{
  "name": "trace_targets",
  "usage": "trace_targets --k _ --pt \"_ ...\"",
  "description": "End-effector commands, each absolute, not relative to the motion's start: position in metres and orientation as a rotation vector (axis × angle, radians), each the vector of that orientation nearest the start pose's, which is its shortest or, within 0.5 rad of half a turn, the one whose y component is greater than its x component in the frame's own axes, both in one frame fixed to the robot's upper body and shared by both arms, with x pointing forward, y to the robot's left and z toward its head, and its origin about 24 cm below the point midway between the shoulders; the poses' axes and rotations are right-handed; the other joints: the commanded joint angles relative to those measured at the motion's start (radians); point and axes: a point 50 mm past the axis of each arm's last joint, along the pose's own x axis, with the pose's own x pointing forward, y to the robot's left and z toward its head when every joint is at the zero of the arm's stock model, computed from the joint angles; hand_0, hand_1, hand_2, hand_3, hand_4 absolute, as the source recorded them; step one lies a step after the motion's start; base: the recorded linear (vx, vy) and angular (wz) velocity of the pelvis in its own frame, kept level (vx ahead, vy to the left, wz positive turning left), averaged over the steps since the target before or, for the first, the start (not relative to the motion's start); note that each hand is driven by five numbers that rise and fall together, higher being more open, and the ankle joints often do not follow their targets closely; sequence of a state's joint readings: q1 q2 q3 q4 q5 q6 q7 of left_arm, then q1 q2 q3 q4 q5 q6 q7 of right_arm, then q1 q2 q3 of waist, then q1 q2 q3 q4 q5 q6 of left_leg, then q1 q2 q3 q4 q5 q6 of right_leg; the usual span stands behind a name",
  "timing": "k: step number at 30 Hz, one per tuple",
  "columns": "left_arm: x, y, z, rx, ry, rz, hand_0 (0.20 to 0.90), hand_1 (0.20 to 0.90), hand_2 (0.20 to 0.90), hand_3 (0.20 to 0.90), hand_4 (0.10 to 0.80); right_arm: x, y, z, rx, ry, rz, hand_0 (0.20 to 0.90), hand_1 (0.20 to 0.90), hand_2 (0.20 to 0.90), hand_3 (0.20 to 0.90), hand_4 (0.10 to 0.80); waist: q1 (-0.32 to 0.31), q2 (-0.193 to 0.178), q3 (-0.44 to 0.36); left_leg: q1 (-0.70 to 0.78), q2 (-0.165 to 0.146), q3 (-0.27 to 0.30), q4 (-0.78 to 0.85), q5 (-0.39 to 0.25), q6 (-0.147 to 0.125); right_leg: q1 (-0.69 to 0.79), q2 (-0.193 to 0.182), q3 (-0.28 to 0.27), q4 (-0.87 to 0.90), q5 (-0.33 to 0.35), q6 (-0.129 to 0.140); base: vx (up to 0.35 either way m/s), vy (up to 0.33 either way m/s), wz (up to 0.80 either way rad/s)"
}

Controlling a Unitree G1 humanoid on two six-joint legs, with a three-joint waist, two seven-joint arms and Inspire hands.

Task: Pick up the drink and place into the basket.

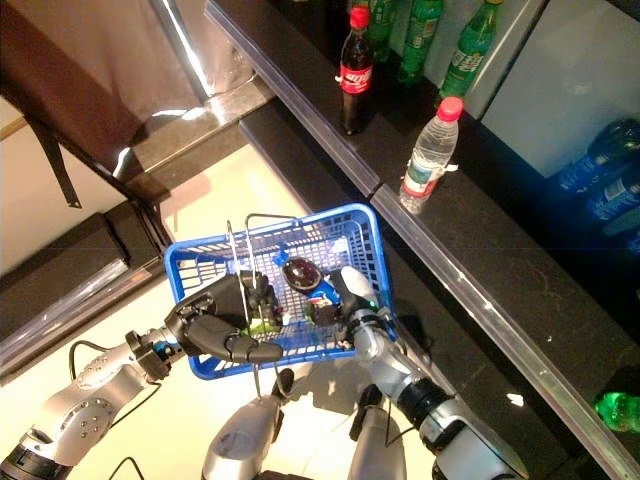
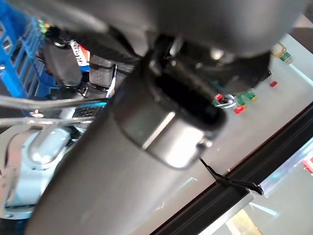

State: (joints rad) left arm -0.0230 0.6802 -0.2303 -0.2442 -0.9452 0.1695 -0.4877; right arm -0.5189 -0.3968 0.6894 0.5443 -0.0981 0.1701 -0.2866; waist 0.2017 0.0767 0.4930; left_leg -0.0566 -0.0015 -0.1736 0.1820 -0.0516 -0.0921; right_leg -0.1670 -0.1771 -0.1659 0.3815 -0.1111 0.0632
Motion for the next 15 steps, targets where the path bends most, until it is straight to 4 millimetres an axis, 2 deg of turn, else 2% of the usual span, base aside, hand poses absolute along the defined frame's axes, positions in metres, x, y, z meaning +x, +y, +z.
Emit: trace_targets --k 1,7,8,9,11,15 --pt "0.216 0.129 0.188 -0.327 -0.453 -1.203 0.3 0.3 0.3 0.2 0.1 0.333 -0.119 0.022 -1.013 0.125 0.247 0.3 0.3 0.3 0.2 0.1 0.038 -0.032 -0.179 -0.088 -0.08 0.0 0.073 0.024 0.083 0.131 0.027 -0.018 -0.143 0.041 -0.047 0.0 0.0 0.0" --pt "0.214 0.122 0.187 -0.335 -0.43 -1.243 0.3 0.3 0.3 0.2 0.1 0.343 -0.117 0.018 -1.22 0.225 0.312 0.3 0.3 0.3 0.2 0.1 0.067 -0.031 -0.177 -0.094 -0.084 -0.014 0.071 0.029 0.082 0.136 0.025 -0.034 -0.148 0.044 -0.046 0.009 -0.01 0.09" --pt "0.214 0.121 0.187 -0.334 -0.427 -1.246 0.3 0.3 0.3 0.2 0.1 0.342 -0.117 0.016 -1.229 0.247 0.324 0.316 0.316 0.316 0.219 0.119 0.07 -0.031 -0.176 -0.094 -0.084 -0.014 0.07 0.029 0.082 0.136 0.025 -0.036 -0.149 0.045 -0.046 0.003 -0.011 0.04" --pt "0.214 0.12 0.186 -0.327 -0.422 -1.251 0.3 0.3 0.3 0.2 0.1 0.34 -0.117 0.01 -1.209 0.31 0.353 0.347 0.347 0.347 0.255 0.155 0.074 -0.031 -0.175 -0.095 -0.083 -0.016 0.069 0.03 0.082 0.137 0.024 -0.038 -0.151 0.045 -0.044 -0.001 -0.018 0.04" --pt "0.214 0.116 0.186 -0.324 -0.413 -1.257 0.3 0.3 0.3 0.2 0.1 0.334 -0.112 -0.001 -1.17 0.381 0.379 0.3 0.3 0.3 0.2 0.1 0.081 -0.033 -0.172 -0.097 -0.084 -0.02 0.07 0.03 0.082 0.139 0.023 -0.041 -0.153 0.046 -0.043 0.0 0.0 0.0" --pt "0.214 0.109 0.187 -0.333 -0.407 -1.274 0.3 0.3 0.3 0.2 0.1 0.334 -0.101 -0.008 -1.082 0.42 0.342 0.3 0.3 0.3 0.2 0.1 0.093 -0.026 -0.168 -0.095 -0.084 -0.026 0.065 0.035 0.081 0.143 0.022 -0.048 -0.158 0.049 -0.044 0.004 0.006 0.05"
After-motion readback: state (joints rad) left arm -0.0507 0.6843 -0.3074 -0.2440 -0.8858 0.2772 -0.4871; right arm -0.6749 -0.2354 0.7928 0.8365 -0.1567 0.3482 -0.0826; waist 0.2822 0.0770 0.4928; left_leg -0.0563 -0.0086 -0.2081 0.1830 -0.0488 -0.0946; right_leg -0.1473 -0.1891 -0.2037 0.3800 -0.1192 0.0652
